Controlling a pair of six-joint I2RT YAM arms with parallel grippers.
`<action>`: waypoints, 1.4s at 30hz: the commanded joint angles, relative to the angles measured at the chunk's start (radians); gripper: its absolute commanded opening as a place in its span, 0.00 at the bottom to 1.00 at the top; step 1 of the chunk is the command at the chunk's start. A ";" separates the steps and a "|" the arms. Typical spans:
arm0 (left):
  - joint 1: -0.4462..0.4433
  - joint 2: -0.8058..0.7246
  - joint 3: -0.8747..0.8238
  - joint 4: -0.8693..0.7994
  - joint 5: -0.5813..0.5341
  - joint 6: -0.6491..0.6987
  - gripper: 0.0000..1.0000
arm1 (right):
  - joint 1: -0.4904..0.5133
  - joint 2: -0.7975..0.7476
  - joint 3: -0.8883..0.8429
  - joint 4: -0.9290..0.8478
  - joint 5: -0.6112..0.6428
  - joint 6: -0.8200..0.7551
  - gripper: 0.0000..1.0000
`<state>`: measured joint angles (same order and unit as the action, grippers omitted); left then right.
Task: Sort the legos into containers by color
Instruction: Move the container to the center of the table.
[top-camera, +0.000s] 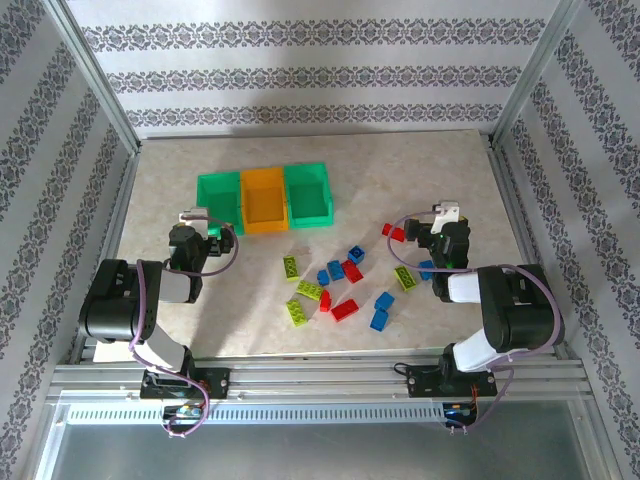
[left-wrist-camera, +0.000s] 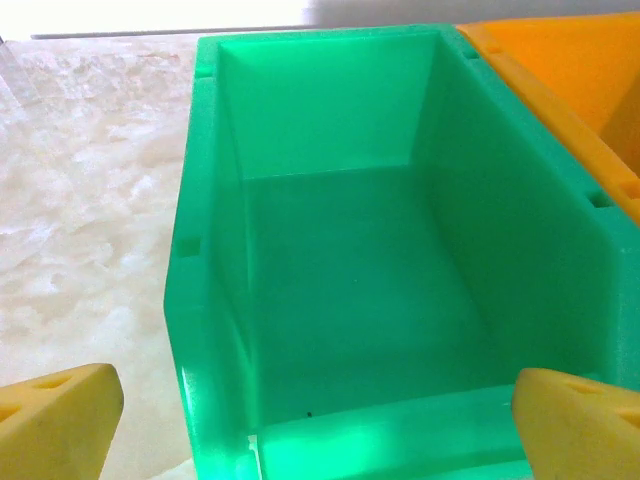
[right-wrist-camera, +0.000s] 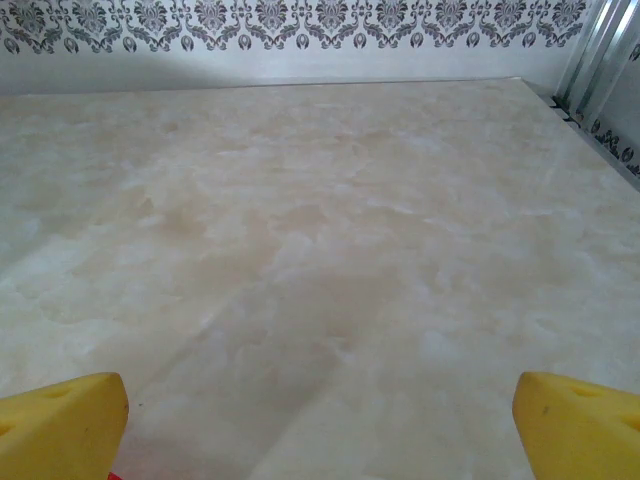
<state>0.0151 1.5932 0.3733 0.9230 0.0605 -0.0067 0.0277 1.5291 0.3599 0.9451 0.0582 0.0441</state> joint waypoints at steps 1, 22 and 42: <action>0.008 -0.001 0.015 0.022 0.019 0.007 1.00 | -0.009 0.000 0.014 0.004 -0.020 -0.010 0.98; 0.008 -0.001 0.016 0.022 0.020 0.007 1.00 | -0.009 0.001 0.014 0.005 -0.020 -0.011 0.98; 0.008 -0.094 0.011 -0.045 0.013 0.001 1.00 | -0.009 -0.001 0.014 0.004 -0.020 -0.013 0.98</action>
<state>0.0151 1.5574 0.3737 0.9035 0.0772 -0.0067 0.0277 1.5291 0.3599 0.9451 0.0582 0.0441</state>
